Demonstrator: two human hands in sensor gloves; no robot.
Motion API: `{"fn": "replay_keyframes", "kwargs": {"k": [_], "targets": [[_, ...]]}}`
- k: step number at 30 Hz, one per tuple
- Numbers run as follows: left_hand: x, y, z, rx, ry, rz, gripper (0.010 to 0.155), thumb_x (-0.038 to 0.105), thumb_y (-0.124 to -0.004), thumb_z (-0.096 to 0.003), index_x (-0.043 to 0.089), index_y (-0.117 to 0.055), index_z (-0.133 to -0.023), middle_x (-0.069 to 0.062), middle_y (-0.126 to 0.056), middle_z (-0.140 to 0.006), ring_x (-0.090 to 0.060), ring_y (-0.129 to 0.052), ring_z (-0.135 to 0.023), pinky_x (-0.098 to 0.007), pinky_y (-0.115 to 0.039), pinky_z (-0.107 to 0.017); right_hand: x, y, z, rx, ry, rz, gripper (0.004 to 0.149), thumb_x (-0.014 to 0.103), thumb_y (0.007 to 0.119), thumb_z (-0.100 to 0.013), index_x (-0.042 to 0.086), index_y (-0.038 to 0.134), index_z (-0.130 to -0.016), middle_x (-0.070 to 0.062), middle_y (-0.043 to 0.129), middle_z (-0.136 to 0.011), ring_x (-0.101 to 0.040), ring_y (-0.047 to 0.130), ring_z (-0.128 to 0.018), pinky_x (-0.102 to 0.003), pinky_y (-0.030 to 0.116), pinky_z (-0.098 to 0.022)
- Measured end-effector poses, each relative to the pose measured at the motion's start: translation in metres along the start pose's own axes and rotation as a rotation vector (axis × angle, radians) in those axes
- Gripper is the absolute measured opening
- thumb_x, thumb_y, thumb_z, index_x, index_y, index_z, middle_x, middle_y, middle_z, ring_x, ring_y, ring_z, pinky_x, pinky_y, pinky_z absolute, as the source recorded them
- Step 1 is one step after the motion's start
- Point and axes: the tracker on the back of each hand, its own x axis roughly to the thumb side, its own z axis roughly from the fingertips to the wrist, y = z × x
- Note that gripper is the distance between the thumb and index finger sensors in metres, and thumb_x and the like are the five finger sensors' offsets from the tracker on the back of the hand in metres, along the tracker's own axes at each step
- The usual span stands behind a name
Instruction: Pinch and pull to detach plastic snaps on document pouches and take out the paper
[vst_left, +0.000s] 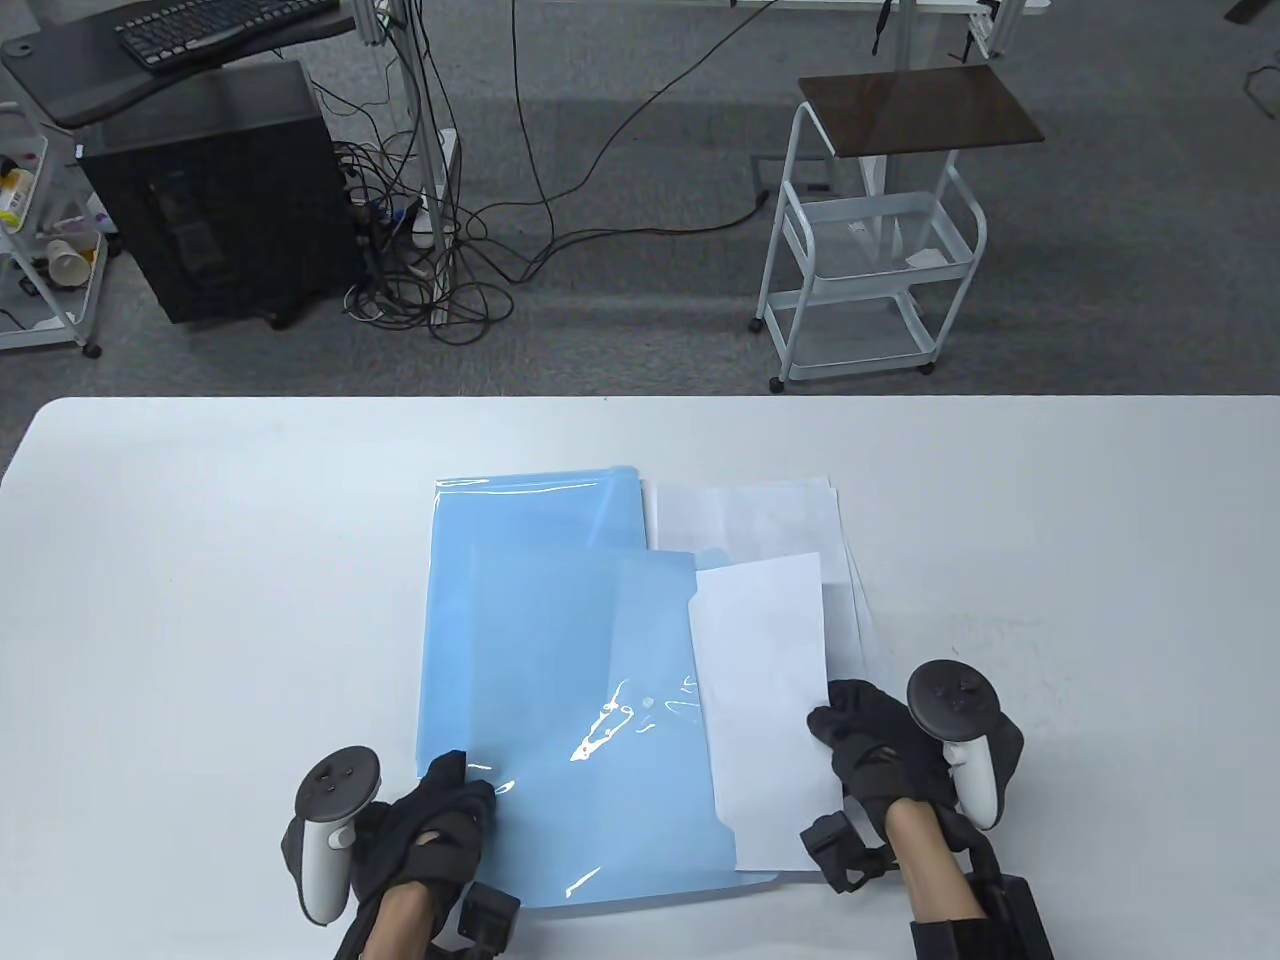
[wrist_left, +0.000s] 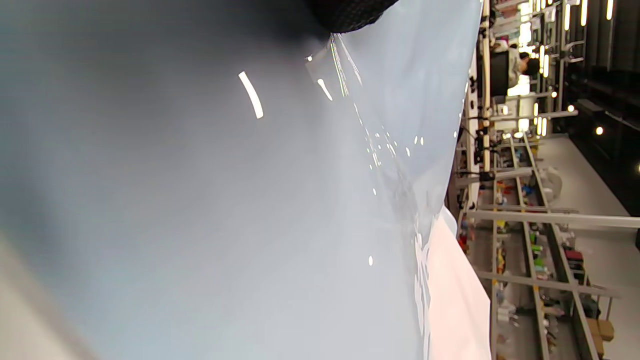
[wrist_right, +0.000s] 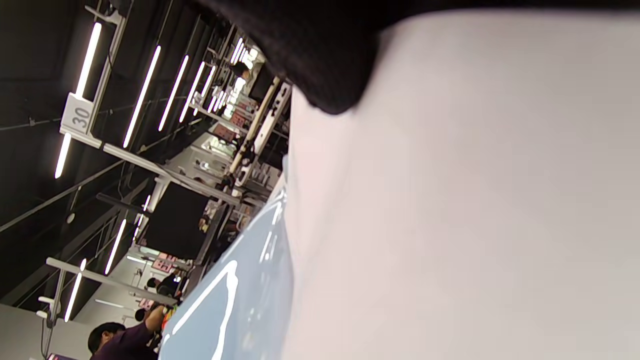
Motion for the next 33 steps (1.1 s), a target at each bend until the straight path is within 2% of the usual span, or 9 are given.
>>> {"fn": "replay_keyframes", "kwargs": {"k": [3,9,14,19,22,26,33], "targets": [[0.002,0.003,0.002,0.007,-0.007,0.001,0.049,0.018,-0.064,-0.0578,0.009,-0.051,-0.104,-0.007,-0.084,-0.091,-0.027,-0.102,-0.060,-0.047,-0.088,-0.047,0.005,-0.021,0.000,-0.032,-0.007,-0.020,0.041,0.013,0.082,-0.052,0.000,0.079,-0.091,-0.022,0.102,-0.070,-0.031,0.109,-0.038,-0.048,0.094,-0.023],[0.002,0.012,0.004,0.022,-0.003,0.008,0.049,0.017,-0.064,-0.0575,0.010,-0.053,-0.104,-0.007,-0.084,-0.090,-0.027,-0.103,-0.059,-0.047,-0.088,-0.046,0.017,-0.079,0.005,-0.097,-0.015,-0.030,0.041,0.012,0.079,-0.053,0.002,0.079,-0.093,-0.023,0.100,-0.073,-0.032,0.107,-0.040,-0.049,0.092,-0.025],[0.002,0.017,0.004,0.033,0.005,0.016,0.049,0.017,-0.064,-0.0573,0.009,-0.053,-0.104,-0.007,-0.085,-0.089,-0.027,-0.103,-0.057,-0.047,-0.088,-0.045,0.020,-0.126,0.011,-0.219,-0.012,-0.048,0.041,0.010,0.077,-0.053,0.002,0.078,-0.093,-0.023,0.099,-0.075,-0.033,0.105,-0.042,-0.051,0.091,-0.027],[0.002,0.021,0.005,0.044,0.012,0.016,0.049,0.017,-0.064,-0.0570,0.009,-0.054,-0.104,-0.007,-0.085,-0.089,-0.027,-0.103,-0.056,-0.047,-0.088,-0.045,0.014,-0.153,0.009,-0.312,0.005,-0.028,0.042,0.011,0.075,-0.053,0.002,0.077,-0.094,-0.022,0.098,-0.076,-0.032,0.105,-0.044,-0.051,0.090,-0.028],[0.000,0.027,0.006,0.050,0.016,0.037,0.049,0.017,-0.064,-0.0571,0.009,-0.054,-0.104,-0.007,-0.085,-0.088,-0.027,-0.103,-0.056,-0.047,-0.088,-0.045,0.011,-0.158,0.004,-0.339,0.013,0.006,0.042,0.011,0.075,-0.053,0.003,0.077,-0.095,-0.021,0.098,-0.077,-0.032,0.104,-0.044,-0.051,0.090,-0.029],[-0.002,0.032,0.006,0.054,0.024,0.054,0.049,0.017,-0.064,-0.0569,0.009,-0.054,-0.104,-0.008,-0.086,-0.088,-0.026,-0.103,-0.055,-0.047,-0.088,-0.044,0.008,-0.152,-0.010,-0.337,0.020,0.061,0.042,0.011,0.075,-0.054,0.004,0.077,-0.095,-0.021,0.098,-0.077,-0.032,0.104,-0.045,-0.051,0.090,-0.030],[-0.005,0.034,0.004,0.034,0.040,0.070,0.049,0.017,-0.064,-0.0568,0.009,-0.055,-0.104,-0.007,-0.086,-0.088,-0.026,-0.103,-0.054,-0.047,-0.088,-0.044,0.009,-0.117,-0.042,-0.255,0.006,0.069,0.042,0.012,0.075,-0.054,0.004,0.077,-0.095,-0.020,0.098,-0.075,-0.031,0.104,-0.044,-0.050,0.090,-0.029]]}}
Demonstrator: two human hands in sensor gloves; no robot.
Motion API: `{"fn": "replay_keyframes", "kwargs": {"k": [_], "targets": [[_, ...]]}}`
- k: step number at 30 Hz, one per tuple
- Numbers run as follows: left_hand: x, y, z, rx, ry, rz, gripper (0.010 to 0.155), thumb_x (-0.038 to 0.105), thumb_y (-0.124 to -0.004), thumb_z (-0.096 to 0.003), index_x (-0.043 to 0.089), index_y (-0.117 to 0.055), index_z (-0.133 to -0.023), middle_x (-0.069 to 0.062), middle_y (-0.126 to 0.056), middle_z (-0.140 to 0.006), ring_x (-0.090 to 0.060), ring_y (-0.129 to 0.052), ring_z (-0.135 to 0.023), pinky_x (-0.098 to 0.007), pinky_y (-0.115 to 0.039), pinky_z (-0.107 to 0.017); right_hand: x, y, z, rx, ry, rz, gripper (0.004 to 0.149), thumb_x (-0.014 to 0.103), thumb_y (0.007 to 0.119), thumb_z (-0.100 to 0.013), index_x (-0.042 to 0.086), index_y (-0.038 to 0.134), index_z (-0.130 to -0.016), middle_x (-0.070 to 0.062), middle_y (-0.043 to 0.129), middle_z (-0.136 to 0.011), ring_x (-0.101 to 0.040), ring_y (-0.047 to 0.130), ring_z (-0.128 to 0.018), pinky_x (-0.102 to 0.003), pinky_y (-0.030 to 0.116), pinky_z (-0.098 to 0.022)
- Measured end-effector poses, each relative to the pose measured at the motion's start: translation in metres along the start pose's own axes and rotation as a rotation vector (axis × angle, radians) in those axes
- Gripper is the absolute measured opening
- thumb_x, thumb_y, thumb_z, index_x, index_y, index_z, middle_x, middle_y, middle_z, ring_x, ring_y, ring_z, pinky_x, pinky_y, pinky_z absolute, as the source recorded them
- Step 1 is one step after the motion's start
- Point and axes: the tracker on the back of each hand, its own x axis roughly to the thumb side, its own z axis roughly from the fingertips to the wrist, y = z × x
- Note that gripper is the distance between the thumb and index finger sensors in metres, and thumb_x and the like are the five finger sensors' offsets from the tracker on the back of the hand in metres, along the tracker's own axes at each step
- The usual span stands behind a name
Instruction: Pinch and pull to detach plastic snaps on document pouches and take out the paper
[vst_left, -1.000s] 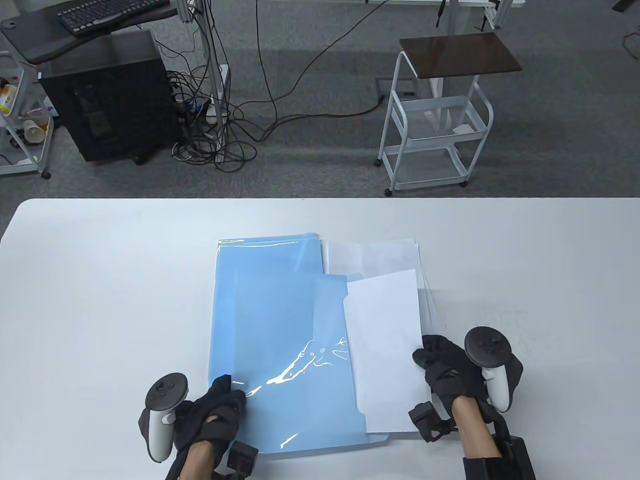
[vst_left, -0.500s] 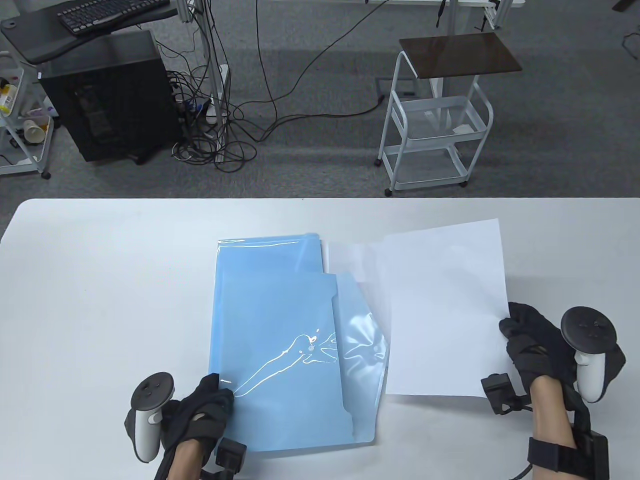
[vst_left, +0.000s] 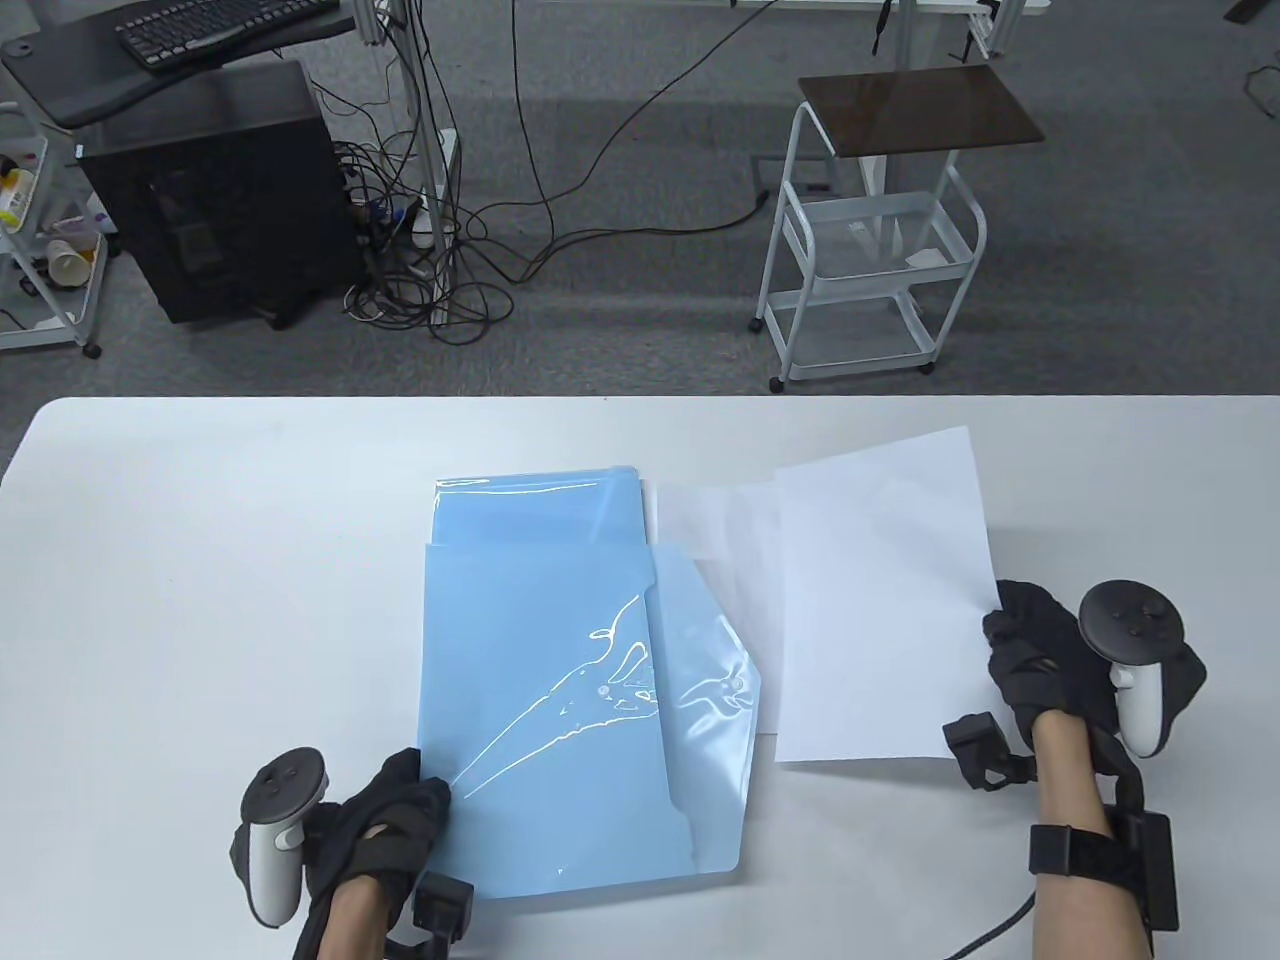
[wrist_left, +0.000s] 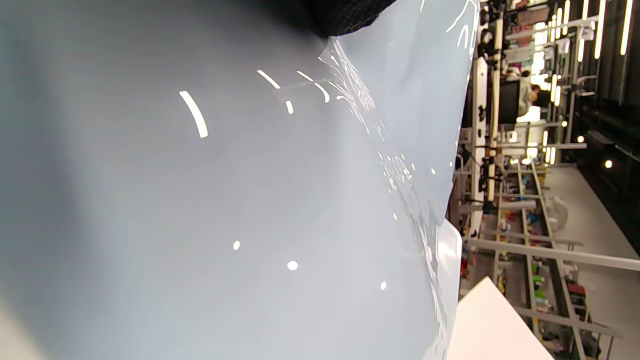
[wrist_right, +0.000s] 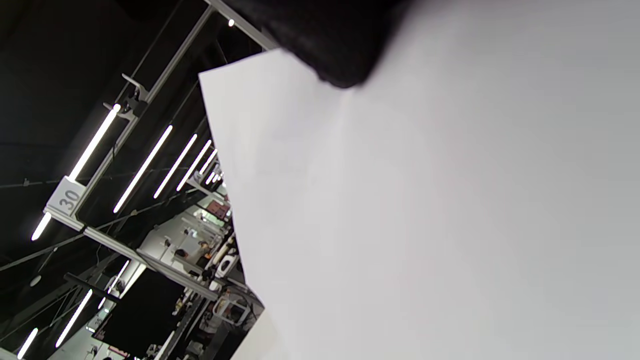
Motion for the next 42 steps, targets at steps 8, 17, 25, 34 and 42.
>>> {"fn": "replay_keyframes", "kwargs": {"k": [8,17,25,34,42], "targets": [[0.001,-0.002,0.000,-0.023,0.011,-0.002,0.049,0.017,-0.064,-0.0569,0.009,-0.054,-0.104,-0.007,-0.086,-0.087,-0.026,-0.103,-0.055,-0.047,-0.088,-0.044,0.005,0.057,-0.024,0.115,-0.017,-0.010,0.042,0.015,0.075,-0.055,0.004,0.077,-0.095,-0.018,0.100,-0.072,-0.028,0.104,-0.041,-0.049,0.090,-0.028],[0.001,-0.006,-0.003,-0.041,0.023,-0.014,0.049,0.017,-0.064,-0.0571,0.009,-0.054,-0.104,-0.008,-0.086,-0.088,-0.026,-0.103,-0.055,-0.047,-0.088,-0.045,-0.003,0.092,-0.044,0.144,0.021,-0.044,0.042,0.016,0.075,-0.055,0.003,0.076,-0.095,-0.018,0.100,-0.071,-0.028,0.104,-0.040,-0.050,0.090,-0.027],[0.002,-0.008,-0.003,-0.044,0.034,-0.027,0.049,0.018,-0.064,-0.0575,0.009,-0.053,-0.104,-0.008,-0.086,-0.088,-0.026,-0.102,-0.056,-0.047,-0.088,-0.045,-0.008,0.105,-0.057,0.152,0.042,0.009,0.044,0.018,0.076,-0.056,0.002,0.075,-0.097,-0.017,0.100,-0.071,-0.029,0.104,-0.040,-0.050,0.090,-0.027],[0.002,-0.010,-0.004,-0.048,0.038,-0.042,0.049,0.018,-0.064,-0.0577,0.008,-0.053,-0.105,-0.008,-0.085,-0.088,-0.027,-0.102,-0.056,-0.048,-0.088,-0.046,-0.015,0.110,-0.058,0.125,0.052,0.088,0.055,0.022,0.077,-0.056,-0.006,0.065,-0.102,-0.026,0.095,-0.080,-0.035,0.103,-0.047,-0.055,0.088,-0.031],[0.003,-0.012,-0.004,-0.053,0.024,-0.038,0.049,0.018,-0.064,-0.0580,0.009,-0.053,-0.105,-0.008,-0.085,-0.089,-0.027,-0.102,-0.057,-0.048,-0.087,-0.046,-0.019,0.086,-0.042,0.020,0.056,0.187,0.062,0.029,0.075,-0.058,-0.008,0.059,-0.105,-0.038,0.080,-0.095,-0.054,0.091,-0.068,-0.067,0.080,-0.042]]}}
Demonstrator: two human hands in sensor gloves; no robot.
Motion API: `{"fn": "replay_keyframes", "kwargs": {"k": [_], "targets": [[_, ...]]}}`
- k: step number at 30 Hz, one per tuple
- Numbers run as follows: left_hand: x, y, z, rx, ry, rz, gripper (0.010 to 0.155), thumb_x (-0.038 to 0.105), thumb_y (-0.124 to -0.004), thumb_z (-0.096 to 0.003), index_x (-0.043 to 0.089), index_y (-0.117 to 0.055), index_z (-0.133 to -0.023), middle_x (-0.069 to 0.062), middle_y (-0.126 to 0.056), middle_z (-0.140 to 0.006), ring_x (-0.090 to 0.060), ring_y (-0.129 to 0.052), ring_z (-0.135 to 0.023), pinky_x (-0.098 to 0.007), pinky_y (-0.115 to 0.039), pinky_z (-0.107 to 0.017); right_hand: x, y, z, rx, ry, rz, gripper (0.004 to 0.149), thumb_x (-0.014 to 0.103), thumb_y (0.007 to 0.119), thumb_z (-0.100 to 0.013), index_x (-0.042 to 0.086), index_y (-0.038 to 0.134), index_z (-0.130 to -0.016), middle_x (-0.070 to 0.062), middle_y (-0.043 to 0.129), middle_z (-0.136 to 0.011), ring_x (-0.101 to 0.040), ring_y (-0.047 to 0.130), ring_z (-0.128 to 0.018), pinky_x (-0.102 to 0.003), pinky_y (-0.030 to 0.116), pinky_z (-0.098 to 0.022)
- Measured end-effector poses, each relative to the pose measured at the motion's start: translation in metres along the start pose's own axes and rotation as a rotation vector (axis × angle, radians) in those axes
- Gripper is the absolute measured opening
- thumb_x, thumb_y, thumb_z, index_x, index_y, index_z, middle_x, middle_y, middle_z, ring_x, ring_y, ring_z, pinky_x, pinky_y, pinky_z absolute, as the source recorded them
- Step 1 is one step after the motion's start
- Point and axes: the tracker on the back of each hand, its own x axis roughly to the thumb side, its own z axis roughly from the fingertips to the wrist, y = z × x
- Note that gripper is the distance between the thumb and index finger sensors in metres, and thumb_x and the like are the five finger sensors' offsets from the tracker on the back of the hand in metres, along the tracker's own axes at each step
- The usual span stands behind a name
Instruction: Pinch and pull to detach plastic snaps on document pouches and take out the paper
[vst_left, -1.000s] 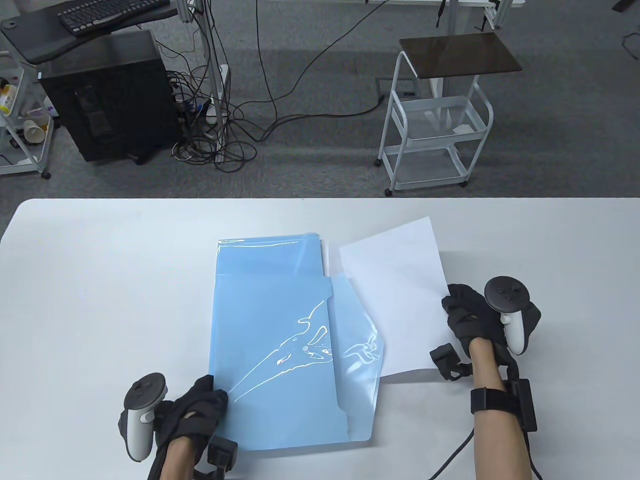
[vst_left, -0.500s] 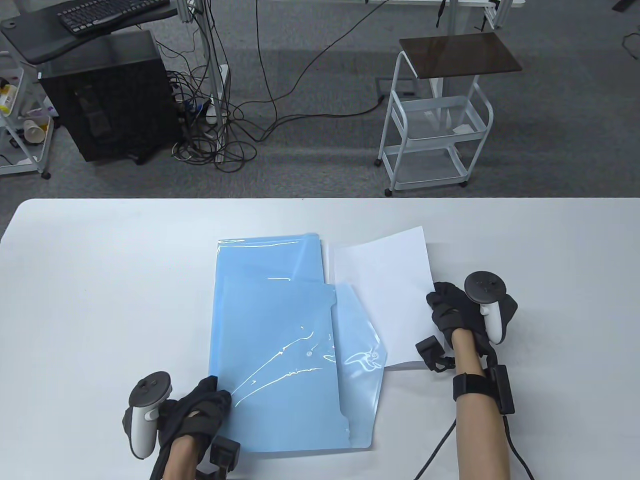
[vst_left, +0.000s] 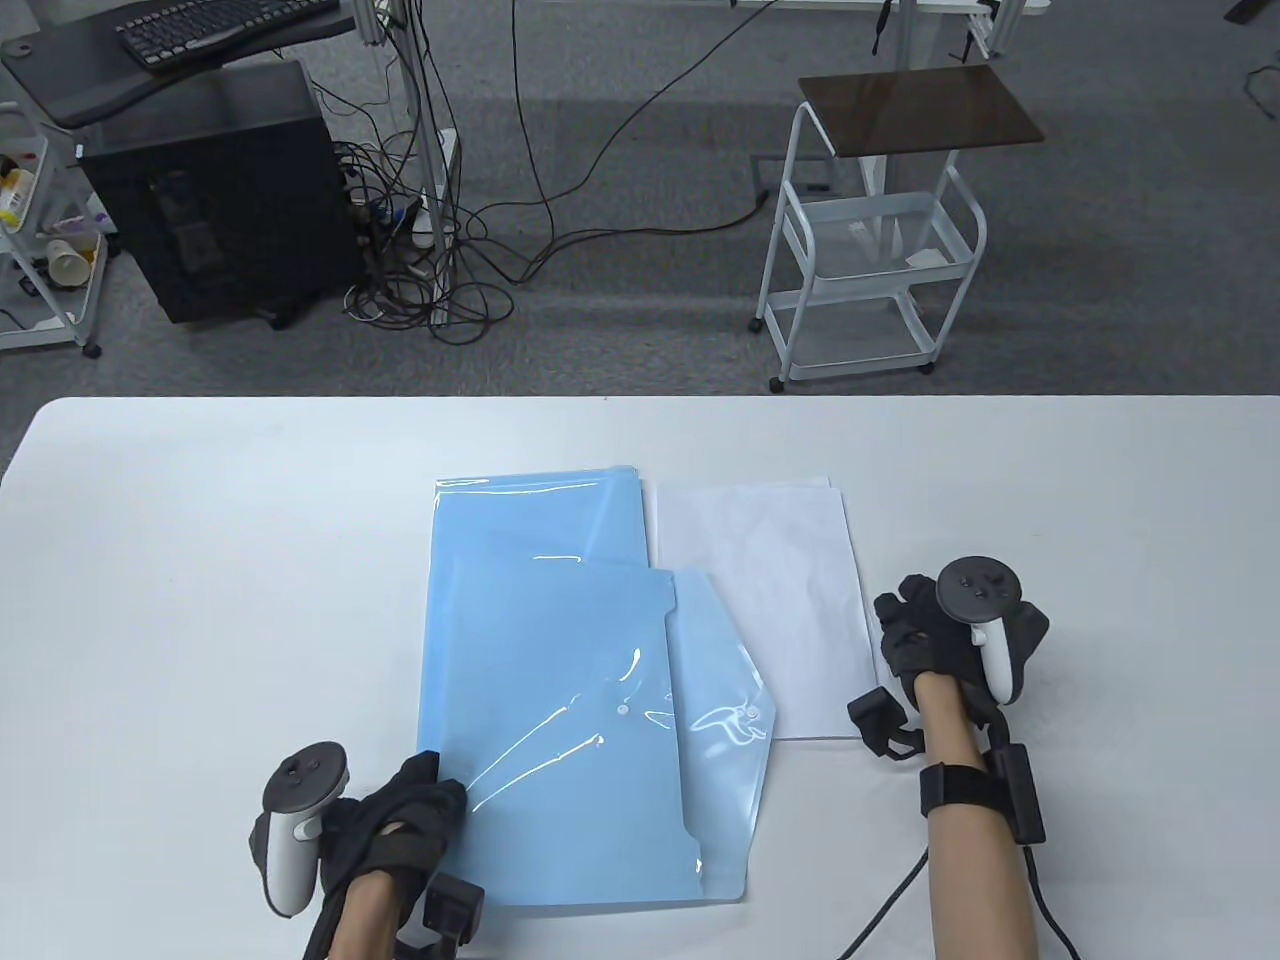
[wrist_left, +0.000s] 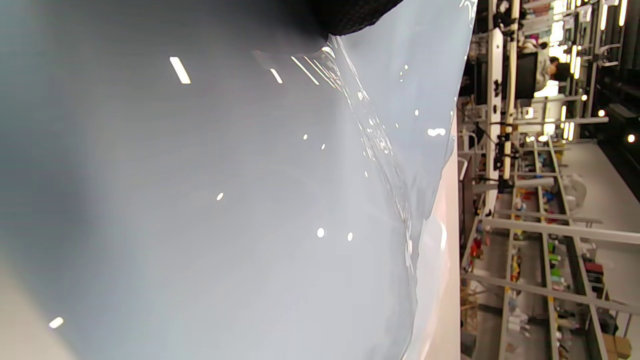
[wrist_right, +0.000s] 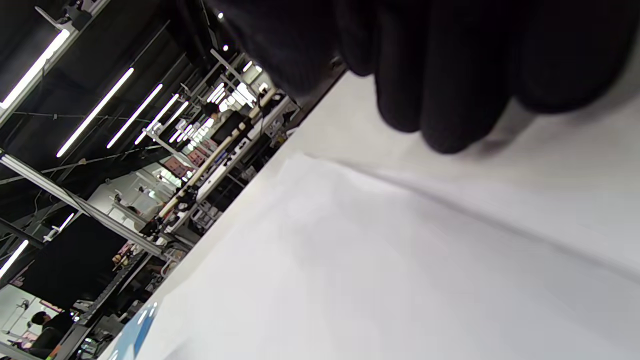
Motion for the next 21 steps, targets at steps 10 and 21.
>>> {"fn": "replay_keyframes", "kwargs": {"k": [10,21], "targets": [[0.002,-0.007,0.001,-0.048,-0.039,0.033,0.049,0.018,-0.063,-0.0583,0.010,-0.052,-0.105,-0.007,-0.084,-0.090,-0.027,-0.102,-0.058,-0.047,-0.087,-0.047,0.025,0.012,0.061,0.251,-0.224,-0.127,0.076,0.045,0.069,-0.060,-0.013,0.055,-0.106,-0.043,0.080,-0.095,-0.055,0.092,-0.067,-0.064,0.082,-0.041],[0.000,-0.013,-0.001,-0.022,-0.022,-0.024,0.049,0.018,-0.063,-0.0579,0.011,-0.052,-0.105,-0.006,-0.082,-0.092,-0.028,-0.101,-0.062,-0.049,-0.086,-0.049,0.039,0.056,0.100,0.523,-0.233,-0.329,0.073,0.041,0.069,-0.061,-0.018,0.057,-0.103,-0.036,0.089,-0.088,-0.049,0.099,-0.062,-0.061,0.086,-0.039]]}}
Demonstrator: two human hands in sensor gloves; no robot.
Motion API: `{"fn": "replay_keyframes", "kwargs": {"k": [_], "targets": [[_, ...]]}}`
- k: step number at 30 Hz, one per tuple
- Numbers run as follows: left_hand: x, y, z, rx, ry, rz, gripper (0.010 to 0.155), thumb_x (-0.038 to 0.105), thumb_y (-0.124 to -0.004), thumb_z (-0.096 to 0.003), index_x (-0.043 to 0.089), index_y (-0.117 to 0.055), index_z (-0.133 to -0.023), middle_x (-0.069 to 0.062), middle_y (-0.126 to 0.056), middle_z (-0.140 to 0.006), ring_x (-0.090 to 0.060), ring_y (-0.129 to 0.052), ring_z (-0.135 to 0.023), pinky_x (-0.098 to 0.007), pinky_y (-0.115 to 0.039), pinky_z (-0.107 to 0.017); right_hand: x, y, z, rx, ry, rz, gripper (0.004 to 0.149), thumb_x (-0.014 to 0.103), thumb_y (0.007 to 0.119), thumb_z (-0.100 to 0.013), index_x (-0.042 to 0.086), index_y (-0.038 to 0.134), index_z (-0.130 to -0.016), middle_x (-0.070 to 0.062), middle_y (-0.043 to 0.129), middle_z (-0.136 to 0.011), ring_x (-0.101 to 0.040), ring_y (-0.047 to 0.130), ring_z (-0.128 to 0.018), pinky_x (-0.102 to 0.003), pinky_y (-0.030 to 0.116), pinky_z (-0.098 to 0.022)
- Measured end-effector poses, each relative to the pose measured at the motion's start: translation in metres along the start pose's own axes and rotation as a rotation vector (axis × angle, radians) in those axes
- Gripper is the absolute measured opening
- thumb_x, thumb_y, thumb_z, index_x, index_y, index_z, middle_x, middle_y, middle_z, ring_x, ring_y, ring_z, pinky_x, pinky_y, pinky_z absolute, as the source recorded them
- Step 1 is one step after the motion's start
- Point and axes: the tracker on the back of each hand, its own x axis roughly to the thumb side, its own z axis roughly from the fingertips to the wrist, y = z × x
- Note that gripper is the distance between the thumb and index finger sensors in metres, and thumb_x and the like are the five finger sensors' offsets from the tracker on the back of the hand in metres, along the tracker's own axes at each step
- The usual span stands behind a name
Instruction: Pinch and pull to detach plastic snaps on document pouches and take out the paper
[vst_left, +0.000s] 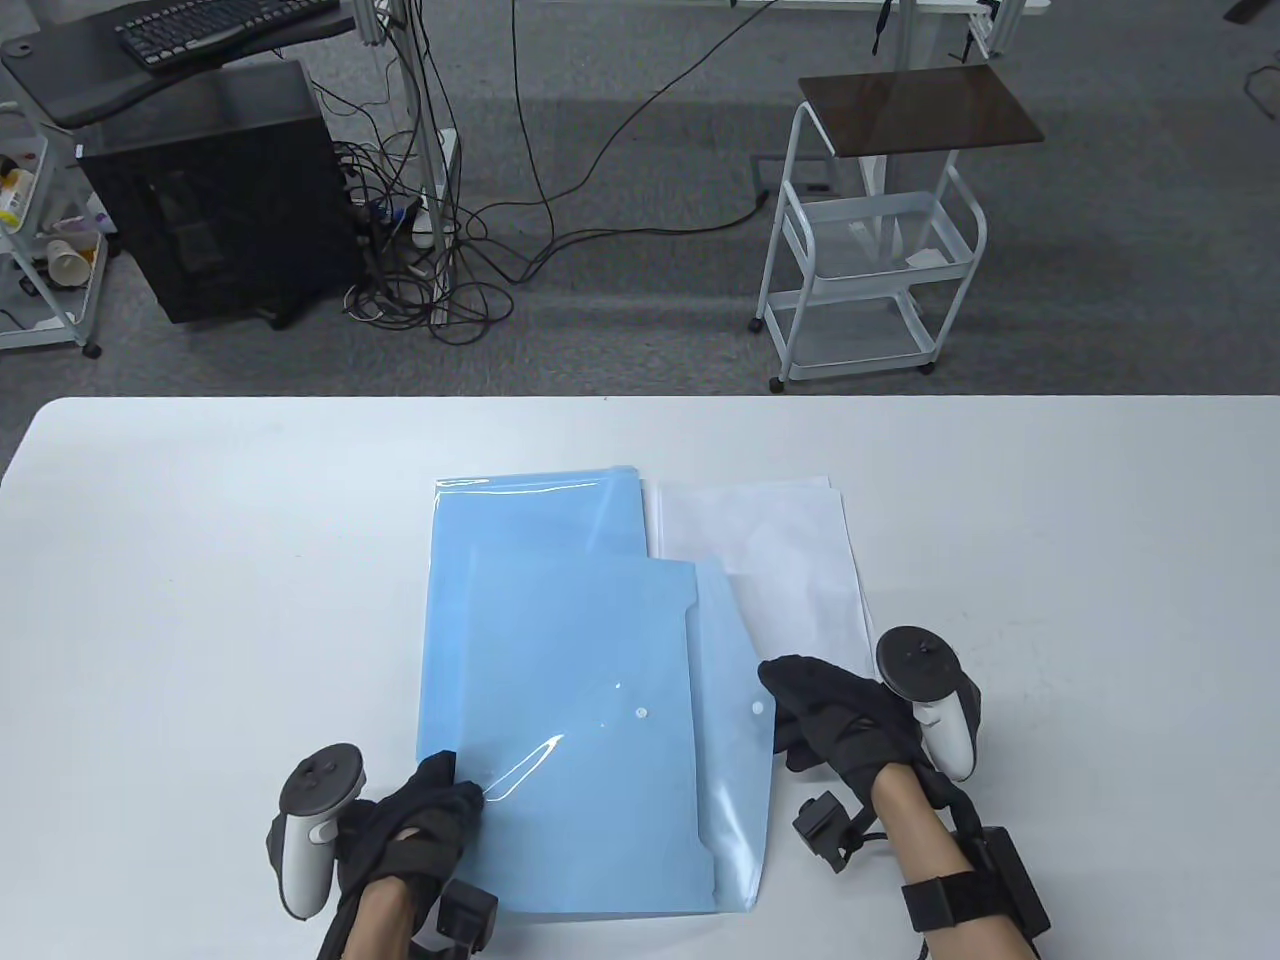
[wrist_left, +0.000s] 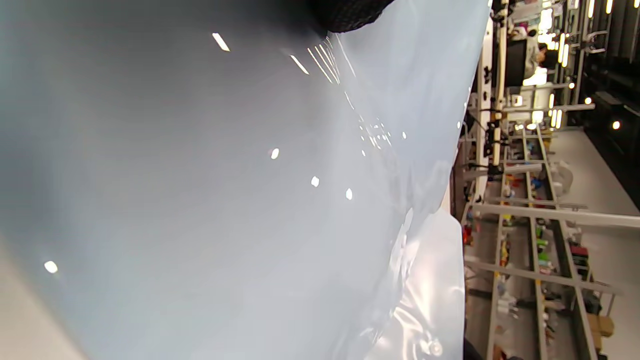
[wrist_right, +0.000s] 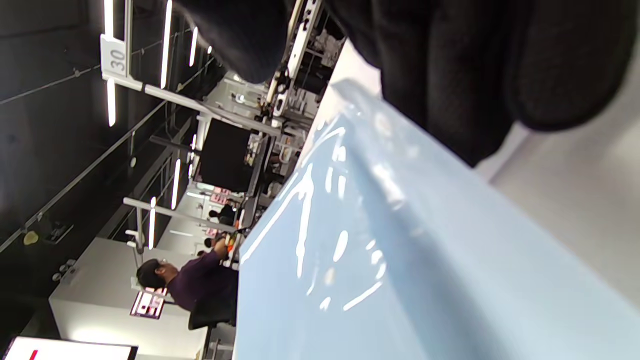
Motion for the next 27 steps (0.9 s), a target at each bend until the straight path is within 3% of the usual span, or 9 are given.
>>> {"fn": "replay_keyframes", "kwargs": {"k": [5,12,18,27], "targets": [[-0.001,0.001,-0.001,0.009,0.011,-0.012,0.049,0.018,-0.063,-0.0580,0.011,-0.051,-0.105,-0.007,-0.082,-0.093,-0.029,-0.100,-0.063,-0.049,-0.086,-0.050,0.015,0.028,0.003,0.083,-0.062,0.040,0.070,0.038,0.066,-0.062,-0.016,0.053,-0.105,-0.041,0.079,-0.097,-0.057,0.089,-0.076,-0.068,0.078,-0.047],[-0.001,0.001,0.000,0.027,0.023,-0.023,0.050,0.018,-0.063,-0.0583,0.011,-0.050,-0.106,-0.007,-0.081,-0.095,-0.030,-0.100,-0.066,-0.050,-0.086,-0.052,0.043,0.074,0.003,0.157,-0.160,0.390,0.067,0.033,0.062,-0.062,-0.012,0.046,-0.109,-0.046,0.053,-0.108,-0.069,0.059,-0.090,-0.079,0.059,-0.054],[-0.001,0.001,0.000,0.039,0.031,-0.041,0.050,0.018,-0.063,-0.0585,0.011,-0.050,-0.106,-0.008,-0.080,-0.096,-0.030,-0.100,-0.068,-0.050,-0.086,-0.052,0.046,0.112,-0.006,0.233,-0.184,0.691,0.065,0.031,0.061,-0.061,-0.006,0.044,-0.111,-0.043,0.040,-0.112,-0.070,0.042,-0.094,-0.083,0.047,-0.056],[-0.002,0.001,-0.002,0.042,0.038,-0.055,0.050,0.018,-0.063,-0.0587,0.010,-0.050,-0.106,-0.008,-0.080,-0.097,-0.031,-0.101,-0.068,-0.049,-0.087,-0.052,0.039,0.139,-0.013,0.279,-0.148,0.939,0.061,0.022,0.063,-0.060,-0.002,0.044,-0.112,-0.040,0.033,-0.114,-0.071,0.036,-0.094,-0.084,0.043,-0.056]]}}
